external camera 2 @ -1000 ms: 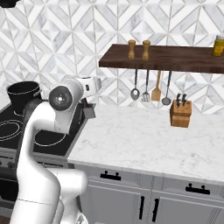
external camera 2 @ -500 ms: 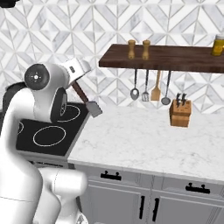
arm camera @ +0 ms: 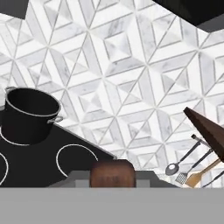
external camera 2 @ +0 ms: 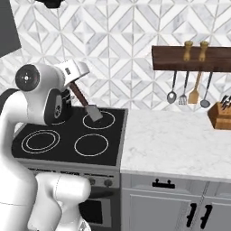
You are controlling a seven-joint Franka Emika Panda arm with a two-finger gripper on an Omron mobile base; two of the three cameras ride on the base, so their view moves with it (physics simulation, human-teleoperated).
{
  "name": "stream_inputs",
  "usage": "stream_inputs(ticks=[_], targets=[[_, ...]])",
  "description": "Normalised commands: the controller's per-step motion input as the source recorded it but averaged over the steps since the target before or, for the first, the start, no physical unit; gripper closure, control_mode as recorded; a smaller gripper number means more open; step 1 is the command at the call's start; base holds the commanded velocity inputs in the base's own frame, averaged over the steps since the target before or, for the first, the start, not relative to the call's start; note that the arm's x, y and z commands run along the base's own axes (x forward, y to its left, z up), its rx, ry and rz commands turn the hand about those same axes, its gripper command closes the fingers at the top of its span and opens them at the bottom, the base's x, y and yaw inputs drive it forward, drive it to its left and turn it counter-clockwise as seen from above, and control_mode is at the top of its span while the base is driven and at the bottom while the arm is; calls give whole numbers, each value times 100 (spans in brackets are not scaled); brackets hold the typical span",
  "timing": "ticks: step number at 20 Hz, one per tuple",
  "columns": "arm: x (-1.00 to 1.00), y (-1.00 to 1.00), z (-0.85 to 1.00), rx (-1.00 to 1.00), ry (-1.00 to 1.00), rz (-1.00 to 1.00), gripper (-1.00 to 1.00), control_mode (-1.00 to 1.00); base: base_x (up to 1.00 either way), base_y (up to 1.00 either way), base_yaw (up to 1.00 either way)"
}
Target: Put the eggplant and squash in the pot. Retrieve the spatula and lightly stir the vegetables in the pot.
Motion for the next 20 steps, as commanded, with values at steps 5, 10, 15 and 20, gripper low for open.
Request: stream_inputs(ticks=[5, 10, 15, 20], targets=[[0, 0, 0, 0, 0, 0, 100, 100, 7, 96, -10], [0, 0, 0, 0, 0, 0, 100, 100, 57, 40, 9], [0, 0, 0, 0, 0, 0, 100, 100, 81, 5, 31], [27, 3, 22, 33, -6, 38, 100, -100, 0, 0, 0]])
